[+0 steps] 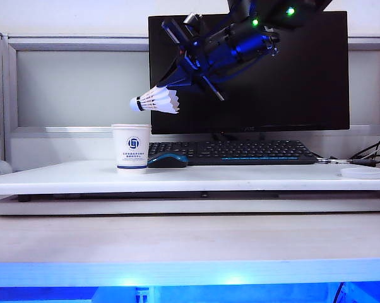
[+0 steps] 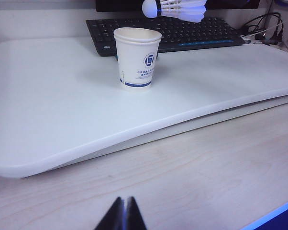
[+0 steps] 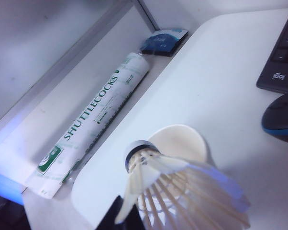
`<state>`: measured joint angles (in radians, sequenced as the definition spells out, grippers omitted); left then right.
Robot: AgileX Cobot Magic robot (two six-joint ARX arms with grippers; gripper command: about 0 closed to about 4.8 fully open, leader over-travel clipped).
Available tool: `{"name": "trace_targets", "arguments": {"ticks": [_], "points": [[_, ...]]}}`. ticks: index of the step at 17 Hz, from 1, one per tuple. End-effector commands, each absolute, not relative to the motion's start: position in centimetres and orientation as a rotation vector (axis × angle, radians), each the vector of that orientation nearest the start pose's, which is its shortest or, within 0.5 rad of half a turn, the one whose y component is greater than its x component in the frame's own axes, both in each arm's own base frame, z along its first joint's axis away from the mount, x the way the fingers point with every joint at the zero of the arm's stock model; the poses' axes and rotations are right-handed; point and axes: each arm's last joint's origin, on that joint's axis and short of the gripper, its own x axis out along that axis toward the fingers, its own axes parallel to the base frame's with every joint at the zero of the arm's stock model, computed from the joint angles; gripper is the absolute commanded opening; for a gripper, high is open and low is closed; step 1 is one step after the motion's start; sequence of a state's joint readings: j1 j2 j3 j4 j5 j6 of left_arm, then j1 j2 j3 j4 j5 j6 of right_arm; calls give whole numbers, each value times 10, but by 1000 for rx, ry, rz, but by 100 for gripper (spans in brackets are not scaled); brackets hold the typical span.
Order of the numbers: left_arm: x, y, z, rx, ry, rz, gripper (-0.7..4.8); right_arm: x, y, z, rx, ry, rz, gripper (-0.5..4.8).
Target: Pick up the badminton from the table and put it into the white paper cup.
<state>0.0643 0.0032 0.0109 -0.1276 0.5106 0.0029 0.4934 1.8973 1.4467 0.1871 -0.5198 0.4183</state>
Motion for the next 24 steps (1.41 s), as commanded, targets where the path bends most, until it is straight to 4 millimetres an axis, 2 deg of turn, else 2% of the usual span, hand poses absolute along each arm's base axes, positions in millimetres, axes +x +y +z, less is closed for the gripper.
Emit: {"name": "trace_targets", "arguments": {"ticks": [1,2,3,6,8,10,12,17,18,20,21,22,23,24], "points": [[94,-8,153,-38,131,-443,21,381,223,283,379,432,976,-5],[94,-8,153,-38,131,-443,21,382,224,286,380,405,984,5],[94,-8,153,-38,131,-443,21,382,224,286,380,402,988,68],[94,-8,153,-38,130,-443,21,382,224,286,380,397,997,70],[94,-8,153,-38,130,-443,21,382,224,287,380,389,999,118],[94,-8,153,-38,131,-443,21,382,224,289,380,372,1010,128],[94,-8,153,-38,131,-443,21,382,224,291,379,347,1015,207],[94,-8,153,-38,131,-443,21,383,224,296,378,295,1004,323],[94,-8,153,-37,131,-443,21,383,224,296,378,290,993,329],[94,-8,153,-35,130,-442,21,384,223,298,379,277,968,326],[94,-8,153,-35,130,-443,21,384,222,300,364,259,956,275],[94,-8,153,-35,130,-443,21,382,218,307,261,186,962,50],[94,-8,153,-35,130,-443,21,379,214,316,209,132,916,-8],[94,-8,153,-35,131,-443,21,377,208,326,165,96,850,-8]]}}
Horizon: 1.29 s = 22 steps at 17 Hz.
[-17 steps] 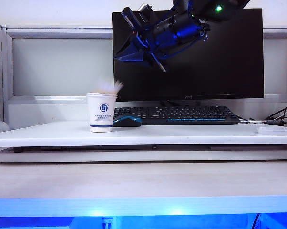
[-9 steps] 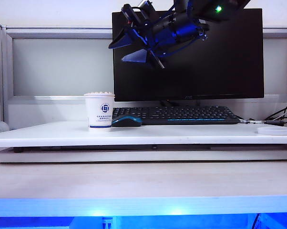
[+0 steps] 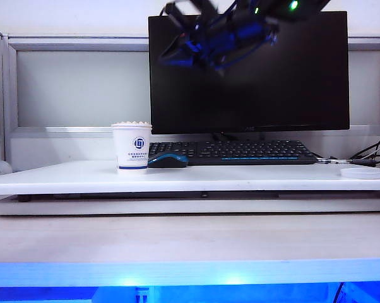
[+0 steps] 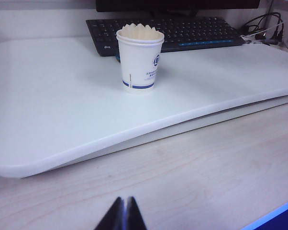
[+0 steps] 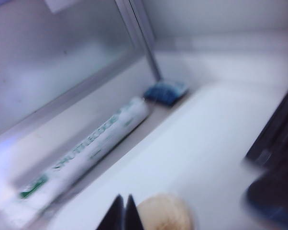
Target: Pick up the badminton from the table and put it into the white paper cup.
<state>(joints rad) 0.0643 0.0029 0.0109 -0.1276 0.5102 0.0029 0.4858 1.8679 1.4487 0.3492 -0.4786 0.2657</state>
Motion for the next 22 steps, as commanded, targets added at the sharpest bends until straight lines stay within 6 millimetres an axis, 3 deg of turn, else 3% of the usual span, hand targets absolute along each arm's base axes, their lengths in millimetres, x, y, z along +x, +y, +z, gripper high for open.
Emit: {"name": "trace_targets", "arguments": {"ticks": [1,7,10,13,17,22], "points": [[94,-8,153,-35,130,-443,21,373,202,333,107,77,805,-8],[94,-8,153,-35,131,-443,21,357,179,365,-1,19,670,-8],[94,-8,153,-36,131,-443,21,337,168,392,-46,-37,618,-8],[94,-8,153,-36,130,-443,21,305,144,430,-37,-110,597,-8],[94,-8,153,-35,131,-443,21,268,101,459,-44,-97,494,-8],[94,-8,153,-35,131,-443,21,217,59,469,-82,-69,393,-8]]}}
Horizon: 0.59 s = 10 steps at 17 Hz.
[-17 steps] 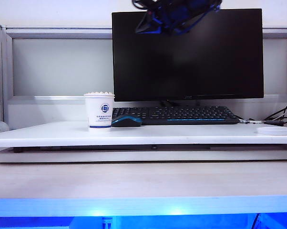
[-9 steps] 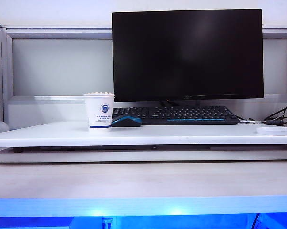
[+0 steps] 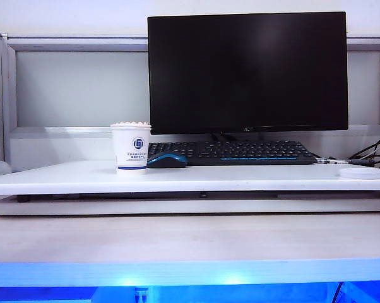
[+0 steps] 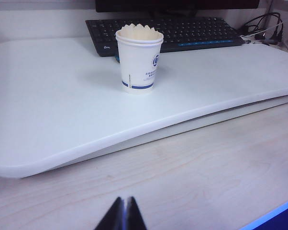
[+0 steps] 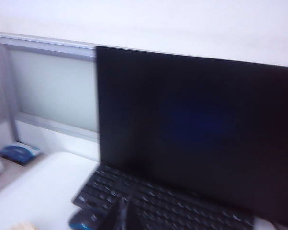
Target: Pick up the badminton from the table and put it into the white paper cup.
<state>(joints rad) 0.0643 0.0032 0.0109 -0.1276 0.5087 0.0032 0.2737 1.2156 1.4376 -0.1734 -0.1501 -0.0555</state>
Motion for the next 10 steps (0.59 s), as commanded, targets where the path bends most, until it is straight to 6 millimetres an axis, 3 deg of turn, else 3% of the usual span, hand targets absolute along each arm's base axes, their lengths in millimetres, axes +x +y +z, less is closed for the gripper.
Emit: {"name": "trace_targets", "arguments": {"ticks": [1,5,7,10], "points": [[94,-8,153,-35,130,-443,21,207,53,466,-81,-78,376,-8],[94,-8,153,-35,130,-442,21,164,39,433,-75,-66,315,-8],[94,-8,153,-34,131,-426,21,148,35,404,-73,-33,317,-8],[94,-7,153,-33,131,-399,21,128,30,341,-48,49,289,-8]]}}
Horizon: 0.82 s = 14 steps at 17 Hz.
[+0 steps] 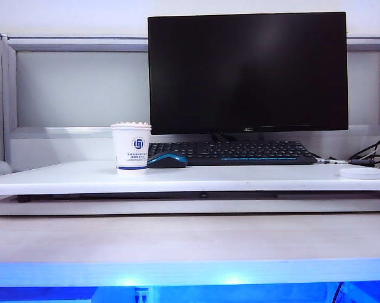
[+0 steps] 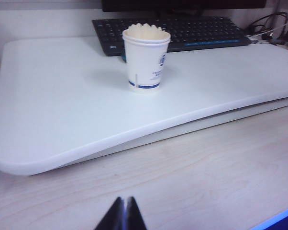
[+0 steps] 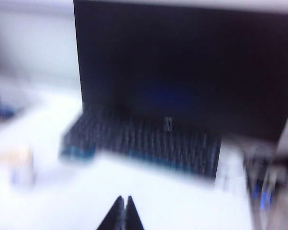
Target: Pick up the badminton from the table and put it into the white paper cup.
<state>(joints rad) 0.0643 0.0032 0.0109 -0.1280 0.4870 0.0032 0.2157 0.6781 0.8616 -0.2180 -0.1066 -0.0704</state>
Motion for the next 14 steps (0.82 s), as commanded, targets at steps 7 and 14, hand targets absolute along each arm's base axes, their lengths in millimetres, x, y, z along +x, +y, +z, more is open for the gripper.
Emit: {"name": "trace_targets", "arguments": {"ticks": [7,14], "points": [[94,-6,153,-32,132,-383,21,99,22,236,23,92,234,-8],[96,-3,153,-21,134,-244,21,93,20,178,20,107,188,-8]]}}
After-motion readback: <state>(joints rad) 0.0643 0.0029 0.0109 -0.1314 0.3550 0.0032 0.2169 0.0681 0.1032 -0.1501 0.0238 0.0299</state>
